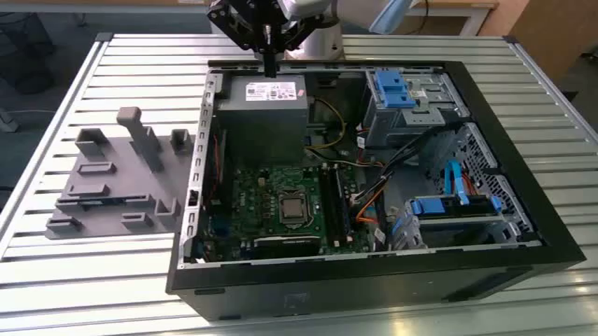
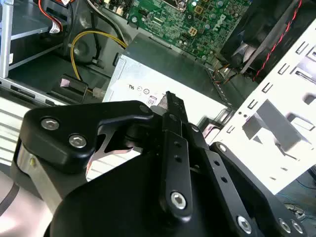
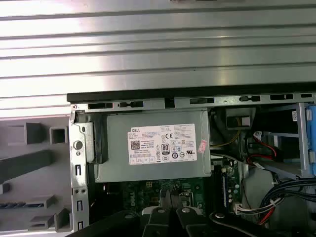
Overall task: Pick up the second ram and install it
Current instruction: 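Reach for the second ram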
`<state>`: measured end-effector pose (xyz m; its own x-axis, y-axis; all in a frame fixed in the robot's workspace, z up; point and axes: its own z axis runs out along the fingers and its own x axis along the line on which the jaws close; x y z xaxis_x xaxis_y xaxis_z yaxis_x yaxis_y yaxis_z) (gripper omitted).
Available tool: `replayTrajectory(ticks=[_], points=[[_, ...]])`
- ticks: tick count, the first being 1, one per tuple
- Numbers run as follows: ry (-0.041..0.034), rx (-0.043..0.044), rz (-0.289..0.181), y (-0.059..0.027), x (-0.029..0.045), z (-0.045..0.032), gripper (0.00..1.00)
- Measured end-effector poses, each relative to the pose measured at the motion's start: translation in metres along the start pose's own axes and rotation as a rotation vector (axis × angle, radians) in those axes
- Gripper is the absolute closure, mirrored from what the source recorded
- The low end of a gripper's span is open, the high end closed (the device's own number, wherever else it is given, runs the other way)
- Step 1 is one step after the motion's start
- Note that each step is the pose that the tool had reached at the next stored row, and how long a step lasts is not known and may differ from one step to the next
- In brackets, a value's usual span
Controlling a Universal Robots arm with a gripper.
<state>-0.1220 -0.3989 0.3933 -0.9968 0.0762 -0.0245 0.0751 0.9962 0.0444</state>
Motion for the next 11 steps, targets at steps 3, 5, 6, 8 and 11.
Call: replayTrajectory(ticks=[3,5,6,8,11], points=[[0.0,0.0,0.0,0.0,0.0,0.0,0.89],[0.0,0.0001,0.0,0.0,0.0002,0.0,0.89],[0.0001,0.0002,0.0,0.0,0.0004,-0.0001,0.89],[0.0,0.0,0.0,-0.0001,0.0013,-0.0001,0.89],[0.0,0.0,0.0,-0.0002,0.0031,-0.0001,0.89]])
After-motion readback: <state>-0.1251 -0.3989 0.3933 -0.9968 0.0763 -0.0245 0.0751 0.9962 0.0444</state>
